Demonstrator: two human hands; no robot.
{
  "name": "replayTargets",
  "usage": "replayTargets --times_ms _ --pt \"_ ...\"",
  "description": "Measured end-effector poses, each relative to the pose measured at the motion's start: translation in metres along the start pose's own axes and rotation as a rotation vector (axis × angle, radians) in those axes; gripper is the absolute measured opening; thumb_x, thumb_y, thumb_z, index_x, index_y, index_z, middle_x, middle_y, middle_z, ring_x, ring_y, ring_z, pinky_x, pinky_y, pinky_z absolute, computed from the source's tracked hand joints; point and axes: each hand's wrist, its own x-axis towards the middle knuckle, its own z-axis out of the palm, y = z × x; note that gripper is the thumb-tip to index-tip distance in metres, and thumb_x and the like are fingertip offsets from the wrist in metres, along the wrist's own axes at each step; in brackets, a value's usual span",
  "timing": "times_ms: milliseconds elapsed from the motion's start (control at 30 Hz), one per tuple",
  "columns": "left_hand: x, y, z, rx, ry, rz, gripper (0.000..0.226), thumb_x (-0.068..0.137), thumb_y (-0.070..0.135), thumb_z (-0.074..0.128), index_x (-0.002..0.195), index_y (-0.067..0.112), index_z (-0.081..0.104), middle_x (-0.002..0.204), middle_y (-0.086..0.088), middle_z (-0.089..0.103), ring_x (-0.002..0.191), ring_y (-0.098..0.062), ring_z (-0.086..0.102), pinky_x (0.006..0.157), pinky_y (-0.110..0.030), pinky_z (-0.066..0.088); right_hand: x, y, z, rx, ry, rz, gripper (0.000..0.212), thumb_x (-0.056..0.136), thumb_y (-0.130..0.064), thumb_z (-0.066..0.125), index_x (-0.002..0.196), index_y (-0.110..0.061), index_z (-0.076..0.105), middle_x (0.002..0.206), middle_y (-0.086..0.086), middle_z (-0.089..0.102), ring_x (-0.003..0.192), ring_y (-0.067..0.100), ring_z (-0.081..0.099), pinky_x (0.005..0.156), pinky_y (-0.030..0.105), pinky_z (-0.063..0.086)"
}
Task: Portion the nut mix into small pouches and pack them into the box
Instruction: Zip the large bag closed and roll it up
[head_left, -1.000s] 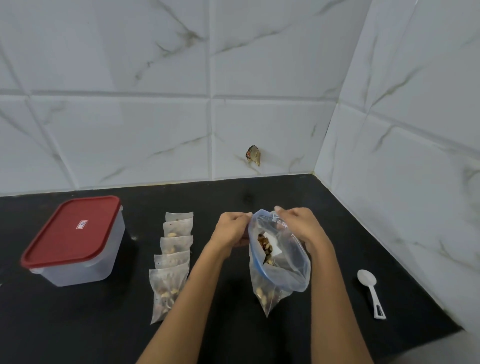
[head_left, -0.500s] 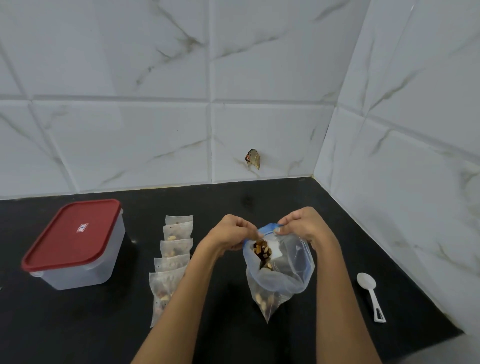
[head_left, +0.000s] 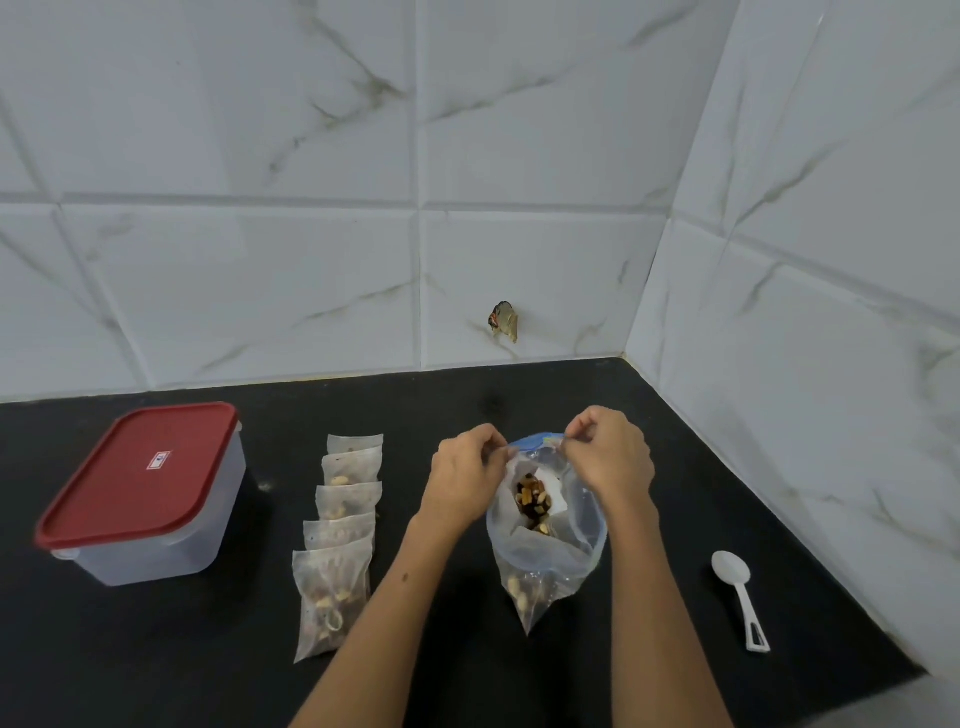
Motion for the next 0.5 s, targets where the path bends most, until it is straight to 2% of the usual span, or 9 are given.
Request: replayTargets --times_ms 100,200,233,367,433,500 --pt "0.000 0.004 0.005 -0.193 -0.086 -0.130 0.014 0.095 0.031 0.058 0.094 0.017 0.059 0.096 -0.002 0.067 0.085 -0.011 0.065 0.069 -0.021 0.053 -0.004 -0.001 0.008 -0.027 0.026 -0.080 0.007 0.091 -0.021 0.059 0.095 -0.023 0.054 0.095 -0.002 0.062 0.082 0.015 0.055 0.071 0.031 0.045" --pt "-0.001 0.006 0.003 -0.366 -0.150 -0.288 0.028 0.093 0.042 0.058 0.096 0.015 0.061 0.096 -0.006 0.069 0.088 -0.019 0.068 0.077 -0.041 0.060 -0.008 0.003 0.004 0.251 -0.082 -0.026 0.037 0.085 -0.033 0.067 0.115 -0.021 0.049 0.102 -0.004 0.059 0.093 0.014 0.057 0.080 0.030 0.047" --pt "-0.003 0.007 0.000 -0.399 -0.164 -0.329 0.029 0.093 0.041 0.058 0.097 0.013 0.061 0.096 -0.007 0.069 0.088 -0.021 0.069 0.077 -0.042 0.060 -0.008 0.007 0.000 0.334 -0.120 0.033 0.044 0.083 -0.039 0.068 0.119 -0.021 0.049 0.105 -0.004 0.058 0.096 0.014 0.056 0.082 0.031 0.046" --pt "-0.014 0.008 -0.007 -0.495 -0.249 -0.480 0.030 0.096 0.037 0.055 0.099 0.009 0.064 0.091 -0.007 0.070 0.080 -0.018 0.069 0.071 -0.033 0.060 -0.017 0.031 -0.018 0.294 -0.333 0.315 0.051 0.089 -0.056 0.049 0.112 -0.011 0.057 0.107 0.007 0.062 0.095 0.022 0.060 0.082 0.039 0.051" --pt "-0.019 0.009 -0.008 -0.493 -0.293 -0.561 0.032 0.097 0.038 0.053 0.098 0.009 0.066 0.086 -0.005 0.070 0.074 -0.015 0.066 0.067 -0.029 0.057 -0.025 0.038 -0.023 0.389 -0.474 0.434 0.046 0.094 -0.050 0.045 0.111 -0.009 0.059 0.103 0.012 0.066 0.093 0.026 0.064 0.075 0.040 0.055" --pt "-0.020 0.008 -0.010 -0.532 -0.316 -0.621 0.031 0.096 0.037 0.055 0.093 0.008 0.067 0.081 -0.004 0.067 0.070 -0.014 0.063 0.068 -0.029 0.055 -0.032 0.044 -0.027 0.533 -0.525 0.441 0.036 0.096 -0.040 0.048 0.103 -0.008 0.064 0.097 0.013 0.069 0.089 0.025 0.066 0.067 0.036 0.054"
